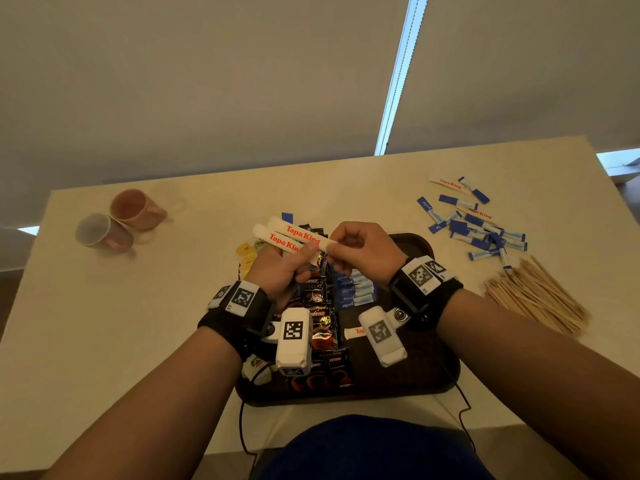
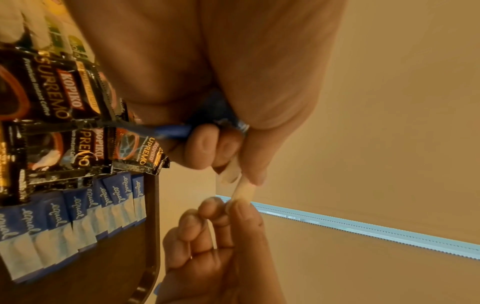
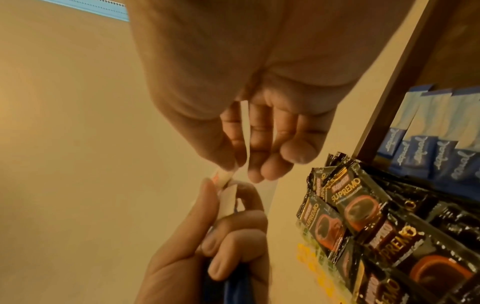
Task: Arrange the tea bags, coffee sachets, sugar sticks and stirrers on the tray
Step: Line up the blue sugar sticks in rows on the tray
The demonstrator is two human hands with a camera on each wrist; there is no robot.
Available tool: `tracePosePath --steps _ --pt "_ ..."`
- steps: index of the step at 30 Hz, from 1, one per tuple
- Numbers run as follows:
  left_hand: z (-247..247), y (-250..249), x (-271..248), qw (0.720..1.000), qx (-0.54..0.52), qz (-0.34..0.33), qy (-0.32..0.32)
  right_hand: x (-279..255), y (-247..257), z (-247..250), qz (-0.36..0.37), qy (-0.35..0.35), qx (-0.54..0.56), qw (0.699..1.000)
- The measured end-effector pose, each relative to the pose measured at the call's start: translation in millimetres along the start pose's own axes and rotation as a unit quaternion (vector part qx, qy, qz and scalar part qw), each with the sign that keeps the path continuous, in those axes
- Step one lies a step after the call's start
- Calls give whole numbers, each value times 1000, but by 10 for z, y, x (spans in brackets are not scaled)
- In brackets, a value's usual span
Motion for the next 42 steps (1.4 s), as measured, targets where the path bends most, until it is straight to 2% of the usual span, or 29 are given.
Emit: tracePosePath --steps 5,9,11,13,15,17,19,21,24,29,32,36,39,42 --pt "-52 -25 19 997 77 -16 -9 -5 -4 50 18 -2 -10 1000" --pt "-40 -40 31 997 71 -16 -31 -8 -103 271 -17 -74 39 996" --pt "74 -17 54 997 59 4 -58 -48 -224 469 -41 -104 -6 994" --pt "160 -4 53 996 52 20 -72 -90 -450 594 -73 -78 -176 979" --pt "207 -4 35 995 47 26 -88 -131 -785 576 -124 3 -318 940" --pt "216 -1 24 994 44 25 -98 -197 -1125 485 -176 79 -368 910" --pt "220 1 20 993 47 22 -104 -267 -1330 400 -200 120 -393 889" --pt "223 9 15 993 51 26 -104 -313 -1442 380 -209 124 -405 881" --pt "207 -15 0 993 50 24 -104 -316 -1499 417 -215 101 -403 884" --pt "152 -25 6 995 37 32 -92 -253 -1370 453 -173 83 -456 869" --pt "60 -38 18 997 -25 35 -68 -171 -1099 465 -116 27 -447 887" --pt "-93 -81 18 998 -44 20 -27 -27 -377 395 7 -59 -310 949" --pt "-163 -80 35 1000 5 2 4 74 21 259 50 -47 -202 977" --pt "-159 -70 43 999 33 -10 13 142 91 151 35 -25 -160 986"
Point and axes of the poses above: each hand's wrist, its own x-axis towards the middle knuckle, its own z-axis out of the back of the hand, y = z × x, the point moved 7 cm from there along x, towards the middle knuckle, and after that the axes turned 1 degree about -z, right-handed, at the moved point
